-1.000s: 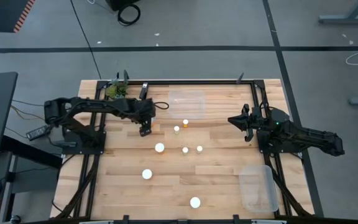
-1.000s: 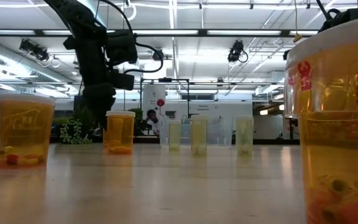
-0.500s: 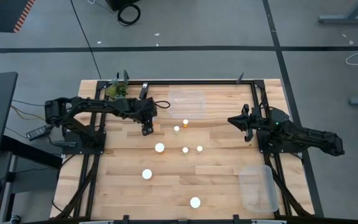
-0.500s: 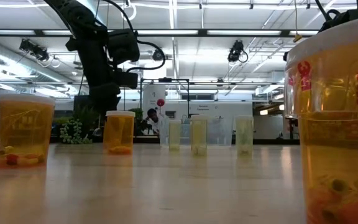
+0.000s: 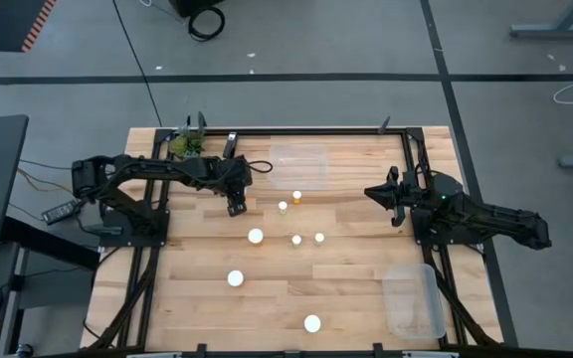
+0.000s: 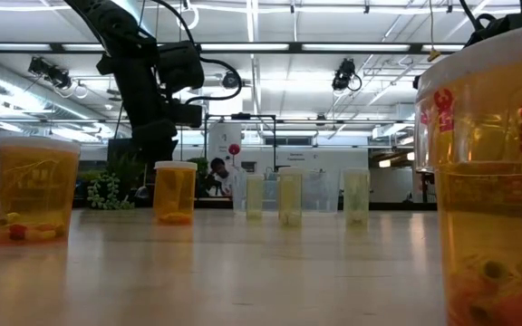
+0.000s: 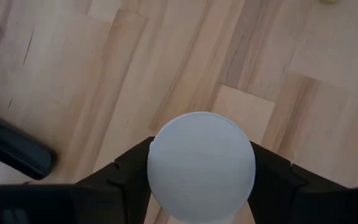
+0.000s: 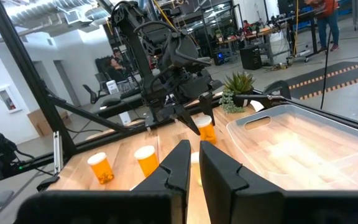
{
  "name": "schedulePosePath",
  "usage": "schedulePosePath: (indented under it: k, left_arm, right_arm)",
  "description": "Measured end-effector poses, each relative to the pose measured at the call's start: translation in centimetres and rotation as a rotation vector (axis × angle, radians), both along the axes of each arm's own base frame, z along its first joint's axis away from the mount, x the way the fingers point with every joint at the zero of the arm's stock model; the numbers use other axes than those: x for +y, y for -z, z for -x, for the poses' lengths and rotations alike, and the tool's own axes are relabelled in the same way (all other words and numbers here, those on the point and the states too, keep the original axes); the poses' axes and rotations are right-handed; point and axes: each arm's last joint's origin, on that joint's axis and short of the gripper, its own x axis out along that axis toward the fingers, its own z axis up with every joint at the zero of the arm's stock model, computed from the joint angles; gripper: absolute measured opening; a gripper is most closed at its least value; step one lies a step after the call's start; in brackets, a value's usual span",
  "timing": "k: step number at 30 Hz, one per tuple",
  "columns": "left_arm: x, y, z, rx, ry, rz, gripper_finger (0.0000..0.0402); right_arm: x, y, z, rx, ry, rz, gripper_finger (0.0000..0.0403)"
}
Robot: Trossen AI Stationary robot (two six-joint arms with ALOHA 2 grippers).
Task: Pick and place medicine bottles into bin by pill shape (circle, oval)
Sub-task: Put the orange capsule bottle into the top transparent bin
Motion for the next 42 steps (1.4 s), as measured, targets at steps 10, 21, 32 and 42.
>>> schedulePosePath:
  k: [10,21,32,42]
  left_arm:
    - [0.3,-2.1,-0.7,0.015,0.007,0.002,0.0214]
    - [1.3,-6.6,-2.5,-0.069,0.026,-0.05,0.0215]
    - [2.0,-10.5,-4.3,-0.237,0.057,-0.145,0.0216]
    - [2.9,-9.7,-6.6,-0.351,0.061,-0.195,0.0212]
  right_arm:
    - [0.0,0.0,0.0,0.0,0.0,0.0,0.0041]
    - [0.0,0.0,0.0,0.0,0.0,0.0,0.0041]
    - [0.0,0.0,0.0,0.0,0.0,0.0,0.0041]
    - [0.0,0.0,0.0,0.0,0.0,0.0,0.0041]
